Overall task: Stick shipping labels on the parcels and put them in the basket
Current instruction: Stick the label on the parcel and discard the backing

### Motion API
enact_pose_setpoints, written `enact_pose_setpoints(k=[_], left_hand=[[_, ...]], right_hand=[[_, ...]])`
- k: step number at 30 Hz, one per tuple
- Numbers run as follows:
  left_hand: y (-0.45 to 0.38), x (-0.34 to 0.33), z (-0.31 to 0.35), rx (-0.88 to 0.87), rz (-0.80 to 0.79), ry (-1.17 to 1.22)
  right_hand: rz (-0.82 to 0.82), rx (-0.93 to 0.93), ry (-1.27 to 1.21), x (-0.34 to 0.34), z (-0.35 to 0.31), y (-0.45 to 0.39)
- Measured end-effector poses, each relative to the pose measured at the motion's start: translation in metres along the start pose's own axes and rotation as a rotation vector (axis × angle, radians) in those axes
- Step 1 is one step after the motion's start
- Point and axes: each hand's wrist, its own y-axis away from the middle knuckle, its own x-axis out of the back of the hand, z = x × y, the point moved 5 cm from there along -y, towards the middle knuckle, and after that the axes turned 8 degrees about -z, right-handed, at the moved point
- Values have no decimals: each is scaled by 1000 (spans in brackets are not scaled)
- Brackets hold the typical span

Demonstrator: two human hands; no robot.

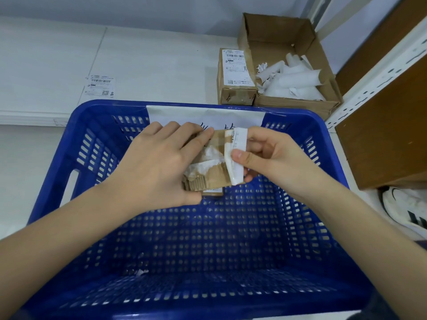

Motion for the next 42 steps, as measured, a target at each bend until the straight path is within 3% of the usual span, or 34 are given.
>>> enact_pose_setpoints(k=[7, 14, 20, 29, 33, 37, 42], left_hand=[[0, 2, -1, 8, 9, -55], [1, 0, 4, 13, 3, -69], [1, 2, 4, 22, 18, -67], [1, 4, 2, 68, 11, -71], [0, 2, 2, 91, -5, -73], [-1, 0, 5, 94, -18, -74], [-2, 2, 10, 67, -6, -61]], right_hand=[[-7, 39, 70, -6, -2, -3], [87, 123, 261, -10, -3, -4], [273, 109, 281, -1, 0, -4], [424, 75, 439, 3, 0, 0], [427, 131, 672, -9, 0, 0], [452, 308, 966, -25, -8, 5], [354, 179, 866, -23, -5, 7]])
